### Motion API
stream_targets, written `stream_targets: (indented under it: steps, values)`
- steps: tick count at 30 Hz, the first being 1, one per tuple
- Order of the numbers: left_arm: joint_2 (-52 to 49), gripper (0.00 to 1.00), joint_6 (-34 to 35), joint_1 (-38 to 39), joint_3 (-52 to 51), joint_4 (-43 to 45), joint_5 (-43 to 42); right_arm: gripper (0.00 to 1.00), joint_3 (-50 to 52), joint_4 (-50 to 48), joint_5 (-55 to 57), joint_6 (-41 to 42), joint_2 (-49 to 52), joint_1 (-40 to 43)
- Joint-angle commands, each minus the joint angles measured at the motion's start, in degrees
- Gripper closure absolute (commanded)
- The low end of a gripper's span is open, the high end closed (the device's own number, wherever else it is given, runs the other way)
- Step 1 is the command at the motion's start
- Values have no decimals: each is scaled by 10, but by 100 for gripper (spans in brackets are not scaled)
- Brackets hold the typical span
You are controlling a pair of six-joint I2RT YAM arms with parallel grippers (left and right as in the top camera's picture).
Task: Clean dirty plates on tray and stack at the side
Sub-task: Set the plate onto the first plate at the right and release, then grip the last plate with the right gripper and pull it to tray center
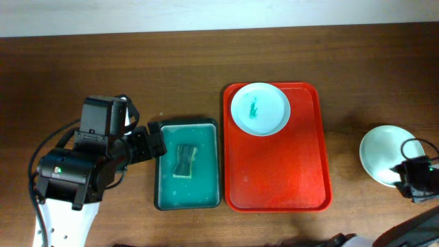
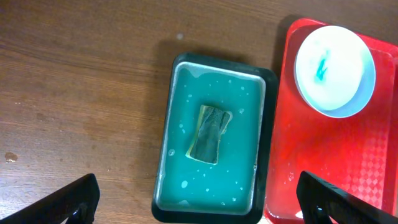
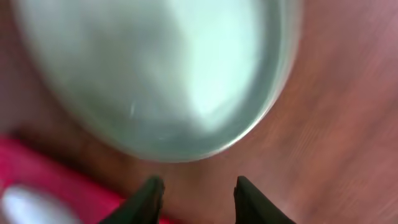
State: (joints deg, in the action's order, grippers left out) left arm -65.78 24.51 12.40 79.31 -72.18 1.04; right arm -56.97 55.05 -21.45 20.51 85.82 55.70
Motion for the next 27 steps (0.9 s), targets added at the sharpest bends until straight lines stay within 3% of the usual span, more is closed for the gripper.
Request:
stream_targets:
  steps: [1, 4, 5, 7, 9, 11, 14, 16, 21, 22, 23, 24, 27]
  values:
    - [1, 1, -3, -2, 7, 0, 2, 61, -1, 36, -109, -97, -119, -73]
    - [1, 1, -3, -2, 7, 0, 2, 66, -1, 42, -127, -151, -241, -212]
    - [1, 1, -3, -2, 7, 0, 2, 67, -1, 37, -132, -187, -280, -282]
    - [1, 1, -3, -2, 7, 0, 2, 69, -1, 32, -95, -171, -325, -440]
    - [1, 1, -4, -2, 7, 0, 2, 70, -3, 7, 0, -131, -297, -587]
    - [1, 1, -3, -2, 7, 0, 2, 64, -34, -5, 75, -110, -202, -661]
    - [1, 1, -3, -2, 7, 0, 2, 60, -137, -27, 145, -90, -7, -644]
    - [1, 1, -4, -2, 7, 0, 2, 60, -193, -80, 130, -89, 111, -605]
    - [1, 1, -3, -2, 7, 0, 2, 60, -213, -198, 101, -93, 305, -572]
    - [1, 1, -4, -2, 7, 0, 2, 65, -213, -200, 100, -92, 315, -572]
    - [1, 1, -3, -2, 7, 0, 2, 87, -213, -196, 99, -92, 319, -572]
    - [1, 1, -3, -2, 7, 0, 2, 96, -214, -175, 98, -92, 316, -572]
    - [1, 1, -4, -2, 7, 0, 2, 96, -214, -87, 99, -72, 278, -556]
